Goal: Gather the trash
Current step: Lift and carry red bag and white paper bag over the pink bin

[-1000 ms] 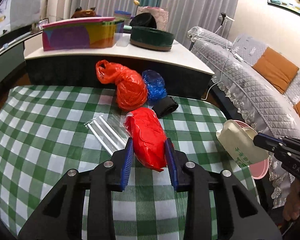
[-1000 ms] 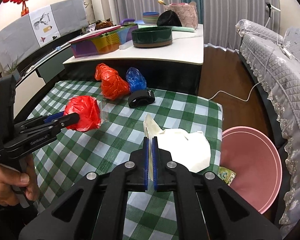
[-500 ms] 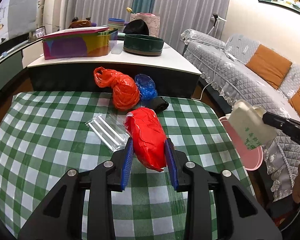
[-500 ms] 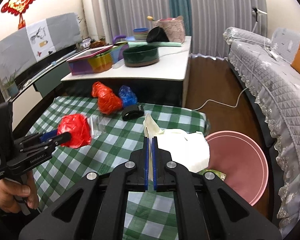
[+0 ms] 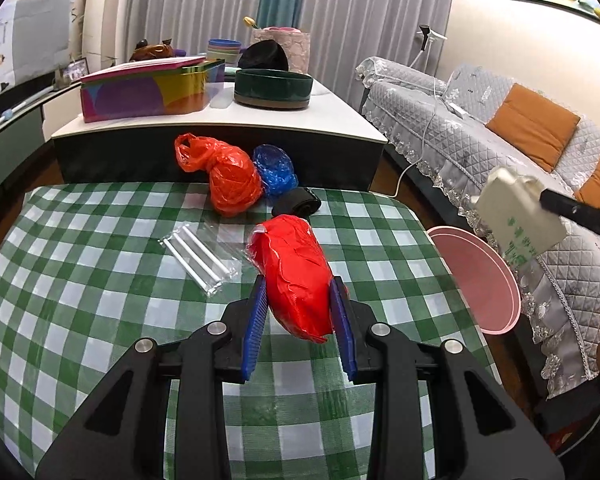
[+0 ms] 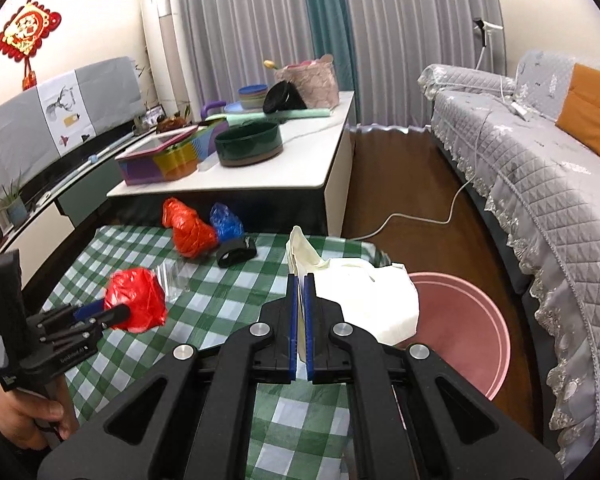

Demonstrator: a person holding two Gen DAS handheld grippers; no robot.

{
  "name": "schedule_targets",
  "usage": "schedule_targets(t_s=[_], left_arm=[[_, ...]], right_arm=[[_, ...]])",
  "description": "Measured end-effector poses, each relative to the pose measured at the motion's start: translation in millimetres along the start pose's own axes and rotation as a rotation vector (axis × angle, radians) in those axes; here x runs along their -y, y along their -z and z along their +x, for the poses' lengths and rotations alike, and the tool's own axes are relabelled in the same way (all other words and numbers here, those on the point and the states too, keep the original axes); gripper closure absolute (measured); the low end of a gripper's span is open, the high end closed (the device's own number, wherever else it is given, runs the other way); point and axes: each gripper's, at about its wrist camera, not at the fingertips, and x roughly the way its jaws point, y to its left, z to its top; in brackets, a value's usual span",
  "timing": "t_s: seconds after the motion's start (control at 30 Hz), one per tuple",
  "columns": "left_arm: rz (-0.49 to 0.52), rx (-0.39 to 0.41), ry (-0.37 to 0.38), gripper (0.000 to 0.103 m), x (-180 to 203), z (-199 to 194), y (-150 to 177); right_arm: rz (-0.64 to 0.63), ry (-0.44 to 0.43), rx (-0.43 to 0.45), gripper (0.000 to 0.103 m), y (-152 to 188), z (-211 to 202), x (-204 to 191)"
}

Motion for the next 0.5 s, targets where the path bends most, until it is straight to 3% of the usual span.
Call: schedule_targets(t_s=[0.5], left_arm=[[0.049, -0.032, 0.036, 0.072, 49, 25, -5]], right_arm=[[0.024, 0.076, 0.054, 0.1, -15, -13, 34]])
